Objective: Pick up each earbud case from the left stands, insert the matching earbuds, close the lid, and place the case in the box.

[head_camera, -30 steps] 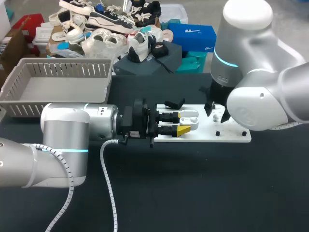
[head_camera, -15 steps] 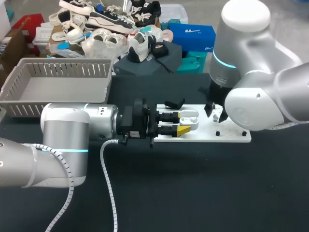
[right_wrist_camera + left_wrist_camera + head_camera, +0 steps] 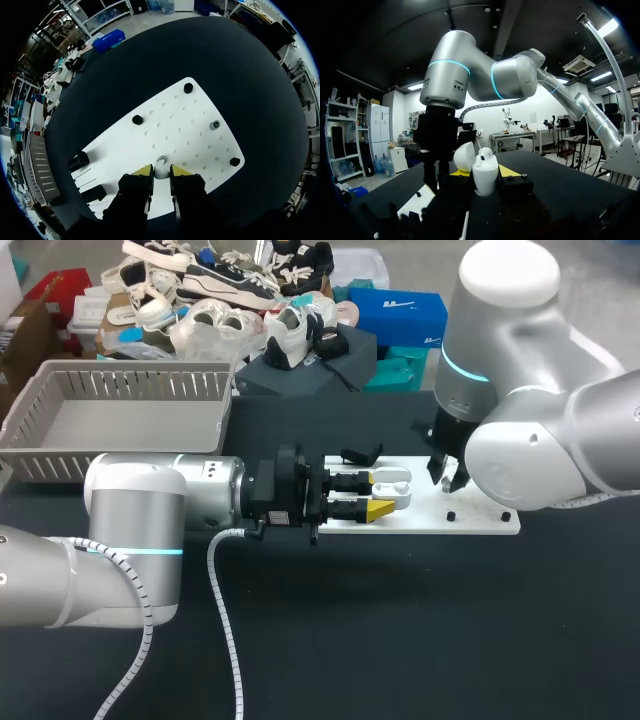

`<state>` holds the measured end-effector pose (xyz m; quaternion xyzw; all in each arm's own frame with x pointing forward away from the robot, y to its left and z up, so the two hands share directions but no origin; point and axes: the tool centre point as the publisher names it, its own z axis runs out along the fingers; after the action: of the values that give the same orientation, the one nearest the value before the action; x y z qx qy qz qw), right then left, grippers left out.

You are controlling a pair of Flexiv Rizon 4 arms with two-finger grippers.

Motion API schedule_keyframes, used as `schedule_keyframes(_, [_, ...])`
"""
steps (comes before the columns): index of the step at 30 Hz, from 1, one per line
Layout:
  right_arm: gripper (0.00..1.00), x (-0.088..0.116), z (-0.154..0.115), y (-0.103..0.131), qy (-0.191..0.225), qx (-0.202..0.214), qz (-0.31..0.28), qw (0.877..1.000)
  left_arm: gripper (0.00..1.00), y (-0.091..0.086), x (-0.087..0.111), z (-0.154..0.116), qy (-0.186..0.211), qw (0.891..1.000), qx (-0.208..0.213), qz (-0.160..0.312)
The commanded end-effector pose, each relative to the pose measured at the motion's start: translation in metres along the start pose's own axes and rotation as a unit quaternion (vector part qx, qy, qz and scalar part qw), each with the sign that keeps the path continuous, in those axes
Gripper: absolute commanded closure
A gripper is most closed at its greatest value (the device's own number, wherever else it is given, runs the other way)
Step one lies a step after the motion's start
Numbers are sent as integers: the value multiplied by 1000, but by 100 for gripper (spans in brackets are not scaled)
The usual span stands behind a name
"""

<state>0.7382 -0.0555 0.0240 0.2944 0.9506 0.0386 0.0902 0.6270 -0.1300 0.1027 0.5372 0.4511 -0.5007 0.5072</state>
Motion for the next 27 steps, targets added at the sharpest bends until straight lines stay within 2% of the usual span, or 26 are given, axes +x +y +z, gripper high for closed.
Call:
schedule_keyframes(1, [91,-3,2,2,3,3,0,1000,100,0,1,0,-1,1000,0,1])
schedule_keyframes(2, [98,-3,2,2,3,4,-1,1000,100,0,1,0,-1,1000,0,1])
schedule_keyframes(3, [100,-3,2,3,2,4,-1,1000,100,0,1,0,-1,1000,0,1])
schedule_keyframes(13, [100,1,-13,5,0,-11,-1,1000,100,0,1,0,-1,1000,0,1])
schedule_keyframes(20, [100,13,-47,0,-15,-11,-10,1000,100,0,1,0,-1,1000,0,1])
schedule_keyframes(27, [100,23,-93,-17,-57,-17,-17,998,100,0,1,0,-1,1000,0,1])
